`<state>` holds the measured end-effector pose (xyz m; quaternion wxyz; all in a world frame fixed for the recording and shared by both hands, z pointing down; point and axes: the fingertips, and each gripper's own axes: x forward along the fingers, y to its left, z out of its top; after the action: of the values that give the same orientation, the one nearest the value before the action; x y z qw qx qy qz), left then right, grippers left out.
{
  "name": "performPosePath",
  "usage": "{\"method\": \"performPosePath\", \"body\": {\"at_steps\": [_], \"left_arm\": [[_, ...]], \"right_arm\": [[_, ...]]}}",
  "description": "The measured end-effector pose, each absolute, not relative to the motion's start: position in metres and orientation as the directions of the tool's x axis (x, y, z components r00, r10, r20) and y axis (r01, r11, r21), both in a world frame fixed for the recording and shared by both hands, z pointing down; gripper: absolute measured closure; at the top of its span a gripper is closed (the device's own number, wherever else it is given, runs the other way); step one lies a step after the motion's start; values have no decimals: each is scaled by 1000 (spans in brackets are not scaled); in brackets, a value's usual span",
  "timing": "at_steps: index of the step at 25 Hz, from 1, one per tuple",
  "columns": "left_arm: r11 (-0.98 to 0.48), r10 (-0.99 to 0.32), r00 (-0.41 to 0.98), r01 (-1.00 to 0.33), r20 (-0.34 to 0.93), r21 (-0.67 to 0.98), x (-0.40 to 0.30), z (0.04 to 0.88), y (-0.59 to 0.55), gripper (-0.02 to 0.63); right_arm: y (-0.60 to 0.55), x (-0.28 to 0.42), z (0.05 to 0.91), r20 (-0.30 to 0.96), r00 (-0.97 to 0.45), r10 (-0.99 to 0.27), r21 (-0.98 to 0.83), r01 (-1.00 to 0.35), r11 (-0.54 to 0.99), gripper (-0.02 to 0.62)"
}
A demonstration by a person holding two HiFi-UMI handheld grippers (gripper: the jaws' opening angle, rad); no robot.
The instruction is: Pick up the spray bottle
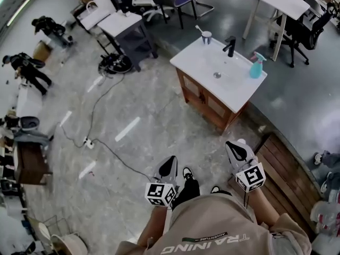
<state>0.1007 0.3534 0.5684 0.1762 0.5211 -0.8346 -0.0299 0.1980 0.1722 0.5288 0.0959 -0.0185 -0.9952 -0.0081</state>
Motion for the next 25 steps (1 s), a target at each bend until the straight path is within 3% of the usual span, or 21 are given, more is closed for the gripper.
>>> {"method": "performPosePath", "body": {"at_steps": [11,25], "left_arm": [[309,-947,-285,-935,147,176,-24,533,305,591],[225,-957,-167,-943,237,245,-76,562,250,591]], "right_arm": [[163,106,503,169,-976,-140,94,-126,988,594],[105,70,534,237,-938,-253,38,-252,967,594]]}}
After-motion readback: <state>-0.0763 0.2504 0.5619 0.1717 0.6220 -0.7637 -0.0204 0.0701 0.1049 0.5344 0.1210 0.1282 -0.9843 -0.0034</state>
